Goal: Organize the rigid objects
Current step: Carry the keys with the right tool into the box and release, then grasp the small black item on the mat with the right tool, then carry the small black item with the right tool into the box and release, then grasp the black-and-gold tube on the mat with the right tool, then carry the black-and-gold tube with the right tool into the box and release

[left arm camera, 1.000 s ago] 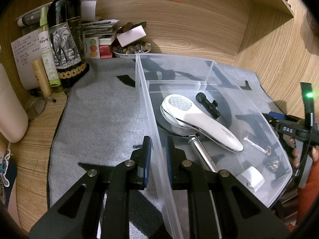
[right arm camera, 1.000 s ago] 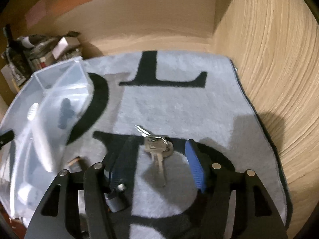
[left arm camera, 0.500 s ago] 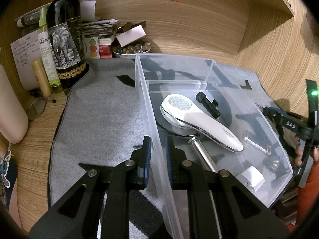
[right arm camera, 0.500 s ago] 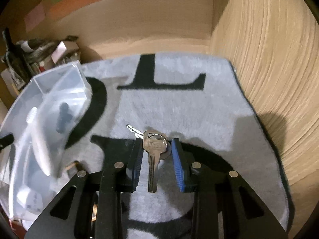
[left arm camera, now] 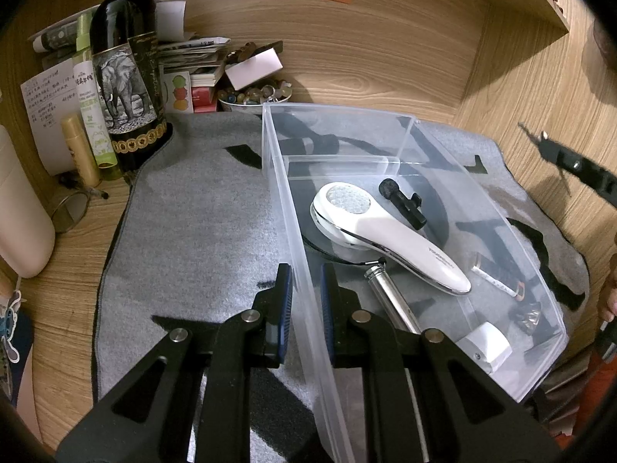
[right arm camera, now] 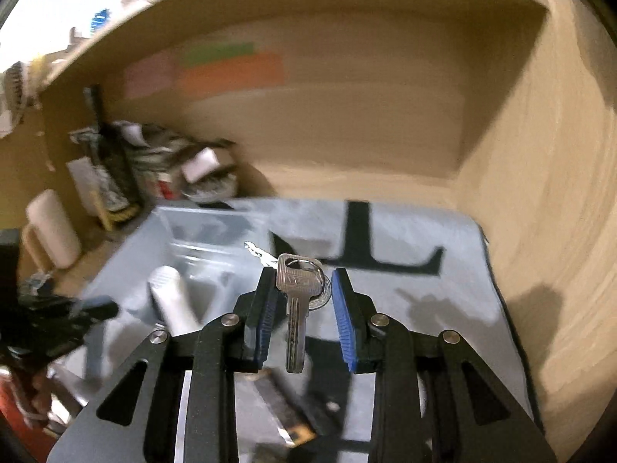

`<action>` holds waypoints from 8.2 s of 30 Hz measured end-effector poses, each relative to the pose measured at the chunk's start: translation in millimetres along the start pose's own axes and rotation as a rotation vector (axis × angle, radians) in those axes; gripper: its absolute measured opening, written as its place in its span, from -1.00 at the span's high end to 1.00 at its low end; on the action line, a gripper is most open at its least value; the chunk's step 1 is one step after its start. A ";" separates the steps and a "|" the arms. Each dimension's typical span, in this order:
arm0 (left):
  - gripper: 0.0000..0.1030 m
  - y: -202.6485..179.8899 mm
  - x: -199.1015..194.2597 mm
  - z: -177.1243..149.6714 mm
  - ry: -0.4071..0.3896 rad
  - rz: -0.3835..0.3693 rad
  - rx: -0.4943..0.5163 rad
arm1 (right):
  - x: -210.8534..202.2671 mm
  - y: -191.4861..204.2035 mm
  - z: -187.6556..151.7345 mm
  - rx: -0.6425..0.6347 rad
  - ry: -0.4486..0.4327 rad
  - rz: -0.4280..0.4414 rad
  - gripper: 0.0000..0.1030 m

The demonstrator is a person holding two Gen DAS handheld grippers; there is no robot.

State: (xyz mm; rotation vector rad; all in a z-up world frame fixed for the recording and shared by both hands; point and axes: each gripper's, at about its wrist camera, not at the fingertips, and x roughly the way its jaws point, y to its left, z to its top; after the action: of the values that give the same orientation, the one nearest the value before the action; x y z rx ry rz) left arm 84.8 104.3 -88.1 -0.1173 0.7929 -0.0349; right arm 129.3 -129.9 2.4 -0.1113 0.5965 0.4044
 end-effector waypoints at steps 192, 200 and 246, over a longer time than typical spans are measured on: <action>0.75 -2.6 0.3 -0.2 0.005 0.002 0.001 | 43.4 0.2 -80.2 -0.027 0.279 0.019 0.58; 0.75 -2.6 0.3 -0.2 0.005 0.002 0.001 | 28.1 1.8 -56.3 -0.017 0.188 0.017 0.58; 0.75 -3.0 1.4 1.3 0.006 0.002 0.001 | 73.7 91.8 -20.6 -0.246 0.275 0.203 0.58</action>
State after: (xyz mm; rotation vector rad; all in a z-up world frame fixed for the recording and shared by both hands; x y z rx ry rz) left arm 86.8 101.3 -87.8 -0.1150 0.7988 -0.0335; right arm 137.0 -25.4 -55.0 -0.3480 0.8306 0.6657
